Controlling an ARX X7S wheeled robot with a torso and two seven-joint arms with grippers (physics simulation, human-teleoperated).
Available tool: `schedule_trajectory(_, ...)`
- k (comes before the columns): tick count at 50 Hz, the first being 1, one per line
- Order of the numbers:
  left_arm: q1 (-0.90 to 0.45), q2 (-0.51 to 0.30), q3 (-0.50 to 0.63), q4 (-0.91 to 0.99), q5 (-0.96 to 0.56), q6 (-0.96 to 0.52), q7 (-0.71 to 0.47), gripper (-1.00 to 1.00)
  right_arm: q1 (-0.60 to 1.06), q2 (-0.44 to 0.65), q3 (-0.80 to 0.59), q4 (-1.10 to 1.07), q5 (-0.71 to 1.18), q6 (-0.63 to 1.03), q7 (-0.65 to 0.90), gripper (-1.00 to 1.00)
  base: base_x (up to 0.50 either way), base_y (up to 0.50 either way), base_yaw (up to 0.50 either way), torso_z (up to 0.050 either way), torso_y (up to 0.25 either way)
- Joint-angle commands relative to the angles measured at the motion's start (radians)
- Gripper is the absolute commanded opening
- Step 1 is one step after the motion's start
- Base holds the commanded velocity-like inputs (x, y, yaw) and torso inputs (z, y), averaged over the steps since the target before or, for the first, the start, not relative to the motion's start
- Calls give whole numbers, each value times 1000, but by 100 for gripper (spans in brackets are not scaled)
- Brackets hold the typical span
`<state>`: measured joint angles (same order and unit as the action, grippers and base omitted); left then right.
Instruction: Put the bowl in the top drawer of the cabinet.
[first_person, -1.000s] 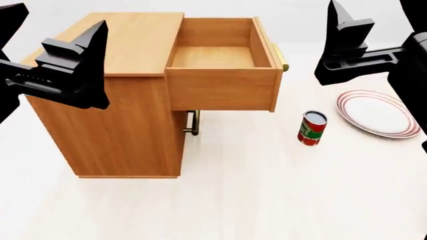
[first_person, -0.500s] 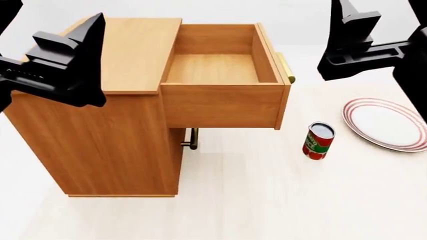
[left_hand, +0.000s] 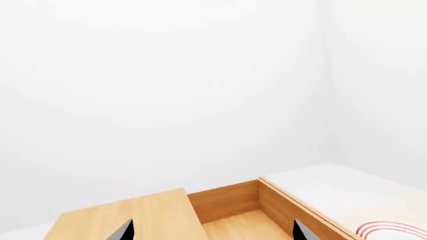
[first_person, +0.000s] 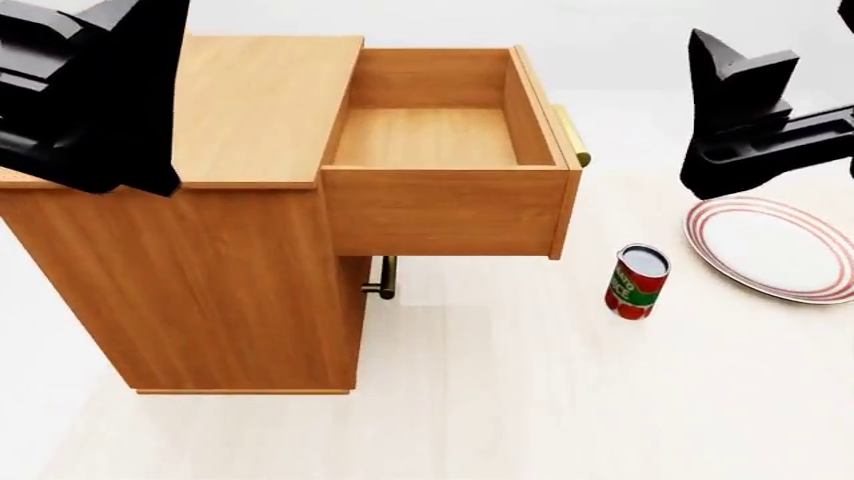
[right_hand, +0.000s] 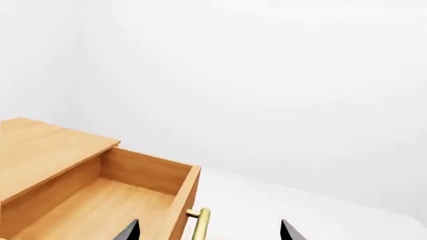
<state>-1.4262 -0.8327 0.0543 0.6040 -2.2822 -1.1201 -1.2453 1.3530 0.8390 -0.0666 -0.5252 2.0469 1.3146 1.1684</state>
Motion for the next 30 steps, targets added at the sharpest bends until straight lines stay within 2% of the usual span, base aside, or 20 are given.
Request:
schedule_trajectory(1,-52,-3,31,-10,-68,55,-13,100,211,252,-306,129,390,-8,208,100,0,0,0,0,0)
schedule_trajectory(4,-57,4,29,-7,-72,62,-7,100,278,310,-413,160,486,5,270,100,0,0,0,0,0)
schedule_trajectory(16,-83,26,19,-14,-80,83,25,100,533,445,-662,281,736,76,389,100,0,0,0,0,0)
schedule_trajectory(22,-82,38,10,-8,-72,93,37,100,714,524,-891,335,858,126,396,100,0,0,0,0,0)
schedule_trajectory(30,-31,58,-22,4,-41,96,66,100,880,581,-1107,442,876,235,395,100,0,0,0,0,0)
